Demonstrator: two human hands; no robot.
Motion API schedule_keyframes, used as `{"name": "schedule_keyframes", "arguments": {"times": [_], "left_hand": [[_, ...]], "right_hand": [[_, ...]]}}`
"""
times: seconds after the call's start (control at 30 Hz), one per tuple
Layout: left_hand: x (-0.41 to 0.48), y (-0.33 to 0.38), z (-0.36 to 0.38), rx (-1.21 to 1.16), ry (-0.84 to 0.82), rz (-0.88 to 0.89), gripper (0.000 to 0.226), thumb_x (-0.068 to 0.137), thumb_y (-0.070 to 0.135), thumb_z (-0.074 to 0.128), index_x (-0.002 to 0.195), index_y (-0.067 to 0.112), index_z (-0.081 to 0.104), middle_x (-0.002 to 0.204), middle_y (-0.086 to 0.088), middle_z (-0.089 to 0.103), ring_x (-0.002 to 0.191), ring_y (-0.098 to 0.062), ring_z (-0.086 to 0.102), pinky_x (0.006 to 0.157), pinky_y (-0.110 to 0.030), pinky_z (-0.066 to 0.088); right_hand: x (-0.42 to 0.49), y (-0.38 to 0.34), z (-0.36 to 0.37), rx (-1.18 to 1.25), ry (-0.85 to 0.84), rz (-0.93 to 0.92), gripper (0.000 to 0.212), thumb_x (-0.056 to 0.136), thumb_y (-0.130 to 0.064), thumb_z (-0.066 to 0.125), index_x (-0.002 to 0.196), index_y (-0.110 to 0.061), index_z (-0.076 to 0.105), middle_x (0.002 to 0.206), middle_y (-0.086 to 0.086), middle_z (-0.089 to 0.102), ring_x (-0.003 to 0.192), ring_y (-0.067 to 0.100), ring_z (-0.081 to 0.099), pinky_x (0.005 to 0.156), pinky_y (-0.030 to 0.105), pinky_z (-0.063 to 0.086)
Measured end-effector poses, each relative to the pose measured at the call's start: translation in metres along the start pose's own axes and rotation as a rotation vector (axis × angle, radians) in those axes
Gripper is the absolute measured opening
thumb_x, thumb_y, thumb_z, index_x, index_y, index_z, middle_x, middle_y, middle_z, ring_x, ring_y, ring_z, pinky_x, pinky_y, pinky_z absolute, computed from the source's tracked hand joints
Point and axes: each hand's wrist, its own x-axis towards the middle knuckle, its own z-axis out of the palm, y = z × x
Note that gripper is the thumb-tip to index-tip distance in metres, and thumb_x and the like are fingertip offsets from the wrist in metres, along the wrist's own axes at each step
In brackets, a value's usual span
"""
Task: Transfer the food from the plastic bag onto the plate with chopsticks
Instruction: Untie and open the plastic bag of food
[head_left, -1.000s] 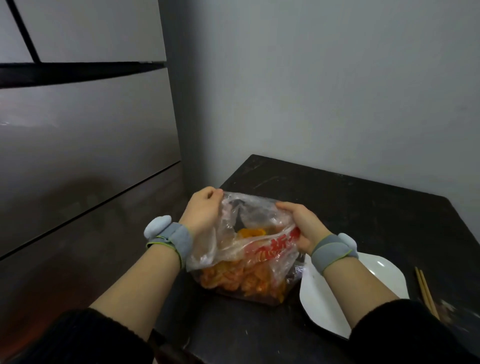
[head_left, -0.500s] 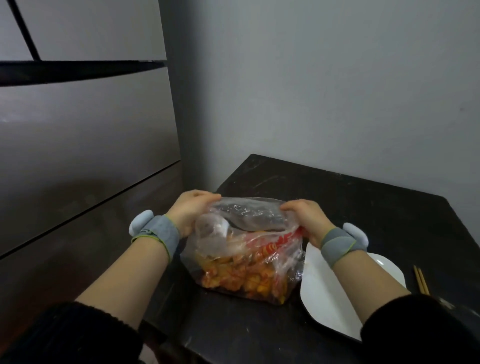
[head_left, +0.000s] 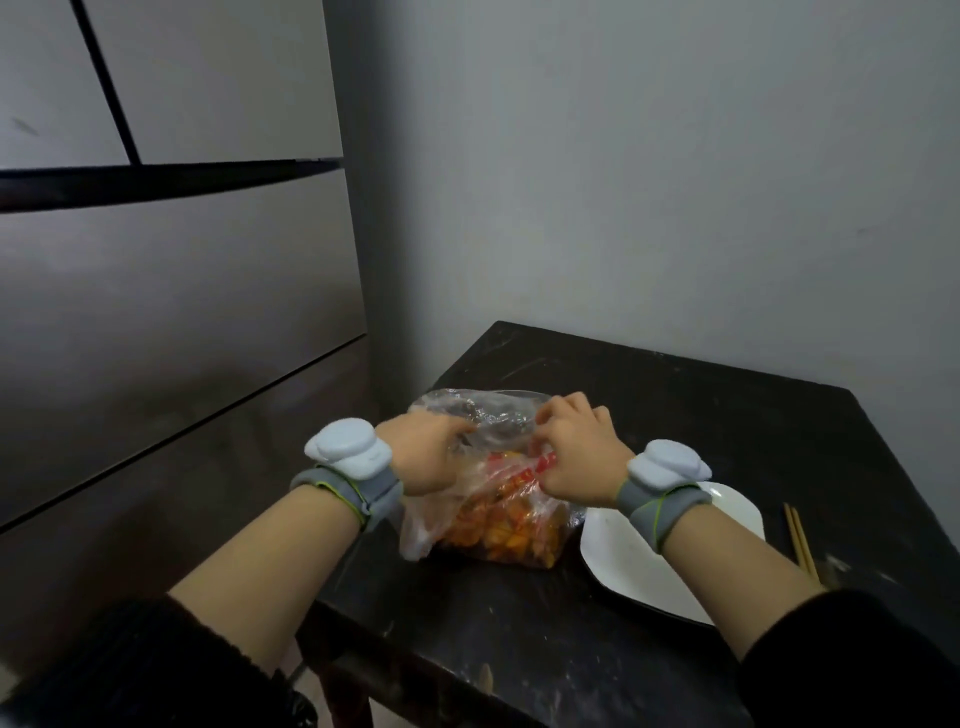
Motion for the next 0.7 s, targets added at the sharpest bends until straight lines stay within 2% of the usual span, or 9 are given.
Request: {"name": "schedule_keyframes", "arguments": {"times": [0.1,0.17,0.23,0.33,0.37,0.47,0.53,0.6,0.7], "left_hand": [[-0.004,-0.002,0.015,0.027,-0.068,-0.078,0.046,0.083,0.038,0.051,0.129,0.035,0.045,0.129,0.002,0.057,0.114,-0.025,0.057,0.088,-0.034,0.047],[-0.004,-0.003,0.024,0.057,-0.017,-0.143,0.036,0.083,0.043,0.048,0.116,0.03,0.053,0.12,0.001,0.061,0.105,-0.026,0.06,0.08,-0.034,0.047],[-0.003,-0.003,0.033,0.023,0.088,-0.195,0.026,0.083,0.037,0.048,0.104,0.026,0.057,0.112,-0.002,0.064,0.102,-0.027,0.061,0.078,-0.032,0.046],[-0.003,-0.007,0.041,-0.342,0.23,-0.315,0.015,0.083,0.032,0.052,0.09,0.022,0.059,0.093,-0.002,0.067,0.093,-0.029,0.064,0.079,-0.035,0.052],[-0.004,-0.007,0.042,-0.544,0.271,-0.339,0.012,0.081,0.031,0.052,0.083,0.021,0.058,0.086,-0.001,0.068,0.086,-0.029,0.067,0.077,-0.037,0.055],[-0.008,0.0,0.044,-1.099,0.298,-0.42,0.008,0.081,0.021,0.054,0.077,0.018,0.06,0.086,-0.011,0.071,0.076,-0.028,0.071,0.07,-0.046,0.06],[-0.009,0.002,0.045,-1.373,0.305,-0.497,0.009,0.08,0.02,0.056,0.079,0.016,0.065,0.091,-0.014,0.071,0.079,-0.03,0.071,0.071,-0.047,0.059],[-0.01,0.003,0.045,-1.579,0.335,-0.562,0.011,0.08,0.02,0.061,0.083,0.014,0.069,0.085,-0.011,0.072,0.077,-0.028,0.072,0.067,-0.039,0.06],[-0.009,0.004,0.049,-1.711,0.384,-0.629,0.008,0.079,0.004,0.06,0.073,0.008,0.059,0.075,-0.01,0.064,0.07,-0.022,0.065,0.055,-0.028,0.058]], "right_hand": [[-0.013,-0.001,0.002,-0.161,0.018,-0.07,0.018,0.081,-0.02,0.057,0.098,-0.02,0.063,0.114,0.001,0.05,0.115,0.024,0.038,0.088,0.039,0.026],[-0.017,0.0,0.005,-0.211,0.031,-0.098,0.012,0.083,-0.018,0.054,0.094,-0.022,0.056,0.109,0.001,0.058,0.112,0.024,0.044,0.085,0.039,0.025],[-0.021,0.003,0.013,-0.289,0.058,-0.13,0.013,0.082,-0.017,0.057,0.094,-0.019,0.059,0.102,0.002,0.064,0.105,0.027,0.053,0.083,0.039,0.03],[-0.027,0.006,0.023,-0.322,0.159,-0.13,0.019,0.067,-0.014,0.073,0.083,-0.016,0.064,0.076,0.004,0.069,0.074,0.028,0.067,0.067,0.033,0.044],[-0.029,0.004,0.025,-0.279,0.15,-0.109,0.016,0.071,-0.019,0.071,0.085,-0.016,0.064,0.077,0.004,0.07,0.073,0.029,0.067,0.067,0.032,0.045],[-0.035,-0.007,0.024,0.089,0.105,0.142,0.028,0.086,-0.046,0.051,0.085,-0.02,0.061,0.087,0.005,0.068,0.081,0.029,0.064,0.069,0.032,0.046],[-0.03,-0.009,0.026,0.262,0.123,0.326,0.034,0.087,-0.049,0.049,0.081,-0.018,0.06,0.089,0.01,0.068,0.083,0.033,0.062,0.069,0.034,0.046],[-0.024,-0.008,0.027,0.306,0.193,0.482,0.037,0.09,-0.047,0.047,0.095,-0.012,0.06,0.1,0.017,0.068,0.093,0.039,0.062,0.073,0.036,0.046],[-0.013,-0.005,0.031,0.322,0.243,0.639,0.056,0.09,-0.049,0.053,0.119,-0.001,0.047,0.114,0.02,0.065,0.104,0.041,0.061,0.074,0.036,0.043]]}}
